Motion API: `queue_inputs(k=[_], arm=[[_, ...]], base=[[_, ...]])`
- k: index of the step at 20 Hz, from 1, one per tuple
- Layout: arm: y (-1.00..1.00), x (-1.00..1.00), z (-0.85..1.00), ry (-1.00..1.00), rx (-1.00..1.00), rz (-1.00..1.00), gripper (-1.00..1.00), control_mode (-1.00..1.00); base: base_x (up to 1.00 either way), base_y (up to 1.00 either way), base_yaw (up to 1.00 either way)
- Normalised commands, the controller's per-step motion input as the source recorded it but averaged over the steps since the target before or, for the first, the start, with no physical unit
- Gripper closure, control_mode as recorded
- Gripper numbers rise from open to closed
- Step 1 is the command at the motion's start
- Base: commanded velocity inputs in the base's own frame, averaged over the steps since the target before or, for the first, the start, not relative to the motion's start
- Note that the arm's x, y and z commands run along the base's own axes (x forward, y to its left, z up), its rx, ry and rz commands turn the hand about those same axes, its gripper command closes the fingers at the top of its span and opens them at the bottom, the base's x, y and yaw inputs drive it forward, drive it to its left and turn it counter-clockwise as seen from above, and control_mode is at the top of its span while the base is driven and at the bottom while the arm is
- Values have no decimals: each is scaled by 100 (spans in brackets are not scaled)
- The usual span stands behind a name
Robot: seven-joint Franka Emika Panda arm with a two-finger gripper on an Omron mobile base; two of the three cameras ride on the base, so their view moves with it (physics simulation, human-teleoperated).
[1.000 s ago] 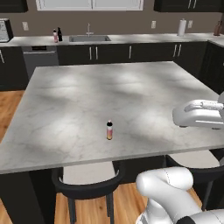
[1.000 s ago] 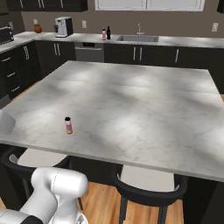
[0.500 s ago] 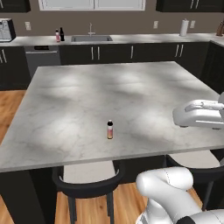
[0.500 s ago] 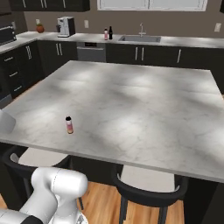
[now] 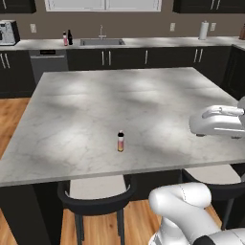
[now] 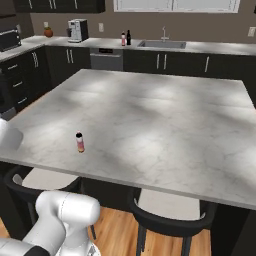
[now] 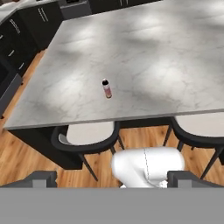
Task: Place the large bottle from the dining counter next to the other large bottle outside the sink, and place the small bottle from the dining counter next to the other small bottle inside the sink.
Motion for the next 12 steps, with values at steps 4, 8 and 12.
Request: queue_inputs(k=[4, 8, 12], arm=[[-35, 45, 0, 6, 0, 9, -100, -100], [-22, 41, 0, 9, 0, 7, -100, -100], [1, 34, 1, 9, -1, 5, -100, -100]], base=[[0, 0, 0], [0, 0, 0], [0, 0, 0]])
